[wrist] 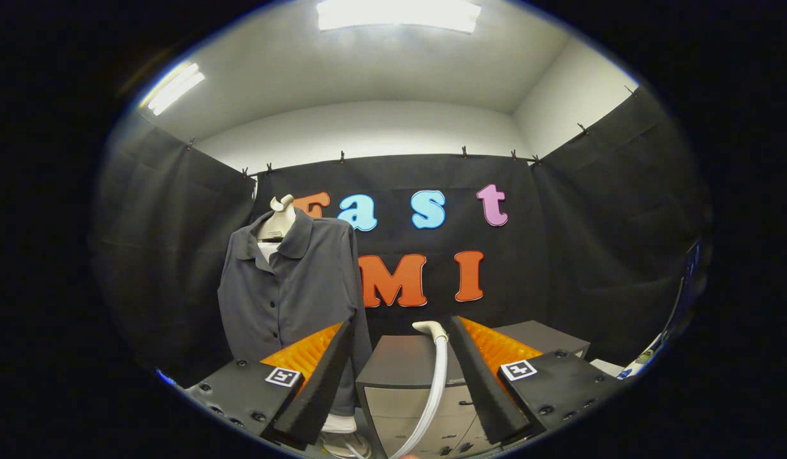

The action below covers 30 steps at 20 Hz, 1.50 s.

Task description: Iron the clothes twice with a garment steamer, once on the left side and once on the right side.

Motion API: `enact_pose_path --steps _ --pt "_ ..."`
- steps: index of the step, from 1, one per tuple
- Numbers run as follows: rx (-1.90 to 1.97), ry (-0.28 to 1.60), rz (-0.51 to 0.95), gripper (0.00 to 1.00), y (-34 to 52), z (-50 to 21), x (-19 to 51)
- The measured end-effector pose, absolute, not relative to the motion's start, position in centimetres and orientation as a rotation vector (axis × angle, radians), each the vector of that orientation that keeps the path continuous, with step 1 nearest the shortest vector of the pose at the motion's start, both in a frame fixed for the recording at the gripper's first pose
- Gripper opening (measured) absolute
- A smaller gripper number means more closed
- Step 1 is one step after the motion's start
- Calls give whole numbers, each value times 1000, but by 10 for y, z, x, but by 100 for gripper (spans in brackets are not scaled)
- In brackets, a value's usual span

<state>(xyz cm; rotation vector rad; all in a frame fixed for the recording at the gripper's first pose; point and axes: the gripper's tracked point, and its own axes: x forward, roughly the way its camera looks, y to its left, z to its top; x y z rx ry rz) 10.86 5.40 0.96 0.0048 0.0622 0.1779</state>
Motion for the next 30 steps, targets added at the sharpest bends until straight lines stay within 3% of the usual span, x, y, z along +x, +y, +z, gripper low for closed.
enact_pose_path --steps 11,18,24,30 --pt "-22 256 262 98 49 -22 306" --pt "1 546 176 99 -1 -140 439" --pt "34 786 163 97 -12 -243 493" --pt "152 965 232 94 8 -295 506"
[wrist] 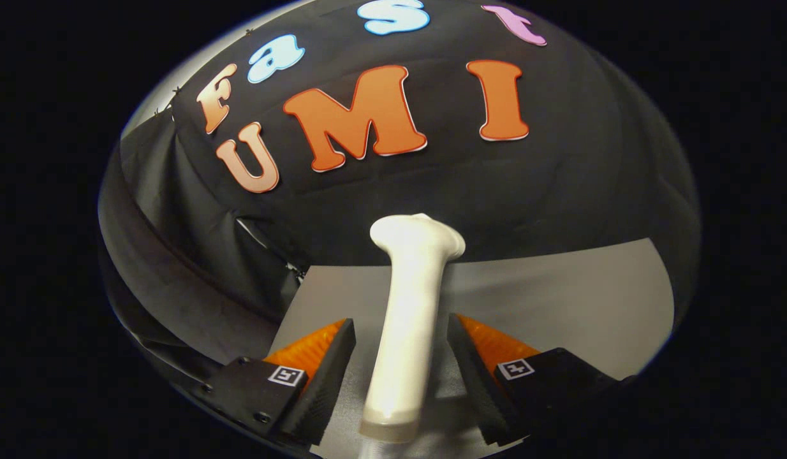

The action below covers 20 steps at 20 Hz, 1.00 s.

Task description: Iron the clothes twice with a garment steamer, once on the left side and once on the right side.

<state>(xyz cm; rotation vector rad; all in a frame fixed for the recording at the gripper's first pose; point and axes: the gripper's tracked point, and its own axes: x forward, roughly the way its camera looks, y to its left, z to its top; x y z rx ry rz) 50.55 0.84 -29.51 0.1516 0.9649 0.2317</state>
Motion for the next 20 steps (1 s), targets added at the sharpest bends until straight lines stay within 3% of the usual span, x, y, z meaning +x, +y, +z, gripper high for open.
enact_pose_path --steps 1,5,9,20 --pt "162 974 225 91 7 -298 508" --pt "192 997 221 57 8 -306 505" --pt "201 958 184 46 5 -298 500" --pt "104 669 75 45 20 -213 425"
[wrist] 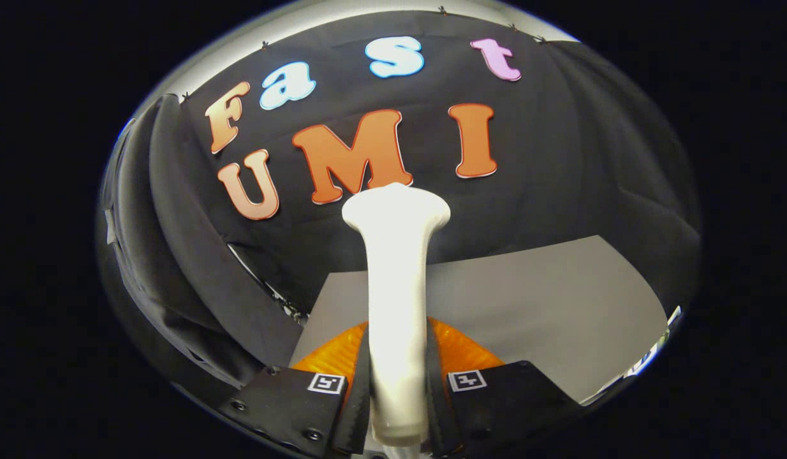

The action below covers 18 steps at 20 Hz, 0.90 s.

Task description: Iron the clothes twice with a garment steamer, once on the left side and once on the right side.

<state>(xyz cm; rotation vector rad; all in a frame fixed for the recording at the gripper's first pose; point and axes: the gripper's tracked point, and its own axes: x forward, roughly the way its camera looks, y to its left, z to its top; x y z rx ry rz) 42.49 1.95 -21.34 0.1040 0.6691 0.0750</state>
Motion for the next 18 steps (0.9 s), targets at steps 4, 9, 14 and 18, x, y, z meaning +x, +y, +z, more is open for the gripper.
enact_pose_path --steps 4,9,14,18 --pt "111 554 22 45 18 -169 374" --pt "147 427 19 45 7 -122 303" --pt "122 329 54 44 1 -99 250" --pt "57 275 31 44 11 -97 215"
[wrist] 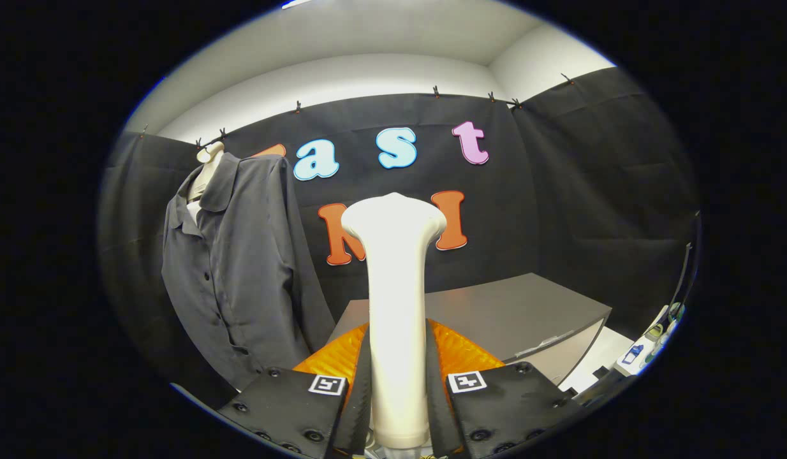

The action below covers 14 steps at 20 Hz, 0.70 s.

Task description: Iron the clothes twice with a garment steamer, once on the left side and once on the right side.

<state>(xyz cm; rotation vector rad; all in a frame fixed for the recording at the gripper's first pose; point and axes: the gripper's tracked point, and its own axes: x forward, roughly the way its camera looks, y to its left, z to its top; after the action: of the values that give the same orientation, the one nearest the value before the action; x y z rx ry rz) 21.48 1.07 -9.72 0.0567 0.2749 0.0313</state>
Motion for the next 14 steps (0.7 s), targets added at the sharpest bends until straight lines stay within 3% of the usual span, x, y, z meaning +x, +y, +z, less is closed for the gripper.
enact_pose_path --steps 6,14 --pt "42 109 -21 44 74 -56 167" --pt "23 89 50 44 222 -66 151"
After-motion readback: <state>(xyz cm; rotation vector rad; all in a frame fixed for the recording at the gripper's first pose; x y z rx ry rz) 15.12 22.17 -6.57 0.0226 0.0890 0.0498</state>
